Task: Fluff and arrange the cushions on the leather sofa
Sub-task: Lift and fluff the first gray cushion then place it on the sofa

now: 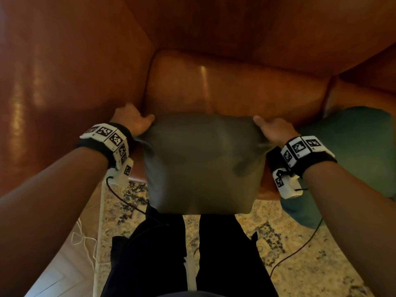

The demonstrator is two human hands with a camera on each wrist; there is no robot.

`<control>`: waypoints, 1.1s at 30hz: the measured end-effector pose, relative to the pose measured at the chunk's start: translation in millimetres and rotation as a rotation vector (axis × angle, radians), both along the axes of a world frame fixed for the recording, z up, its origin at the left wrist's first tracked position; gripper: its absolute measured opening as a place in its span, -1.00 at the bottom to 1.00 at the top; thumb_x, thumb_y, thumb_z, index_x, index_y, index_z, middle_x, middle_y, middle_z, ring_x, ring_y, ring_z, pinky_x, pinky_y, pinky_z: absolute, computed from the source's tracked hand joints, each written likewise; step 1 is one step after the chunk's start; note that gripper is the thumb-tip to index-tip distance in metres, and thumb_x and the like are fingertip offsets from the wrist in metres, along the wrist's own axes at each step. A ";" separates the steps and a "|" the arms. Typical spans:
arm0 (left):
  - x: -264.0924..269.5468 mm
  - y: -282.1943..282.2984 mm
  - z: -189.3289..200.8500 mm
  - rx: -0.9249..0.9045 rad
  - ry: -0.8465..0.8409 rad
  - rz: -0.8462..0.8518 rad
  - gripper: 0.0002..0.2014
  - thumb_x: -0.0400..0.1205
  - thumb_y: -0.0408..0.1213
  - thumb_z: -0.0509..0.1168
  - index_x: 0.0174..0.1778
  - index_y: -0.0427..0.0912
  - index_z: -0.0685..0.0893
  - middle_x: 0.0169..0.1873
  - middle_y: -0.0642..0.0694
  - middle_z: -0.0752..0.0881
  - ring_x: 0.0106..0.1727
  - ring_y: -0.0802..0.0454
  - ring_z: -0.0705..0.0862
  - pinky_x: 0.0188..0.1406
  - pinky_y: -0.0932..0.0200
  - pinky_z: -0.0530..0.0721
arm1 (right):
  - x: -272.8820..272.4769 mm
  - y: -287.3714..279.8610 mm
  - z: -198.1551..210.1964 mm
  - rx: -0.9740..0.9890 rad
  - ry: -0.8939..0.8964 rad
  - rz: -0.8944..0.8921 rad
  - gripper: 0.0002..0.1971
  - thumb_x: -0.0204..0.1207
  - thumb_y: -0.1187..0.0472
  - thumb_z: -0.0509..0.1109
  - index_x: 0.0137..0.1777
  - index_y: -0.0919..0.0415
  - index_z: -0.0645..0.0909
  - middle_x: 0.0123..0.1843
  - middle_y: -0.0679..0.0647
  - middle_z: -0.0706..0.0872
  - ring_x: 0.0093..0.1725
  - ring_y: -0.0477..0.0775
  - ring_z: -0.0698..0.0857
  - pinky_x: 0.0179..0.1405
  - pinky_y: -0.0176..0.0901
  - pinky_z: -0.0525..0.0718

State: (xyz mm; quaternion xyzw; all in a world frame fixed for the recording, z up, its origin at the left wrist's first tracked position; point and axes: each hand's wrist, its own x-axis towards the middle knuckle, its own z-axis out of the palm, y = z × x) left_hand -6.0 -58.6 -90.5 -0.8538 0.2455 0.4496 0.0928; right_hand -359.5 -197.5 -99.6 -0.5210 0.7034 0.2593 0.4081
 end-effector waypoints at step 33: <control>-5.2 8.9 3.9 -0.104 0.107 0.075 -0.66 0.57 -0.07 0.58 0.18 -0.06 0.68 0.12 -0.05 0.71 0.17 -0.10 0.68 0.10 0.02 0.60 | -5.8 -0.5 10.8 -0.121 -0.097 0.004 -0.63 0.59 0.30 0.56 0.34 0.11 0.57 0.23 0.12 0.66 0.17 0.14 0.67 0.08 -0.07 0.61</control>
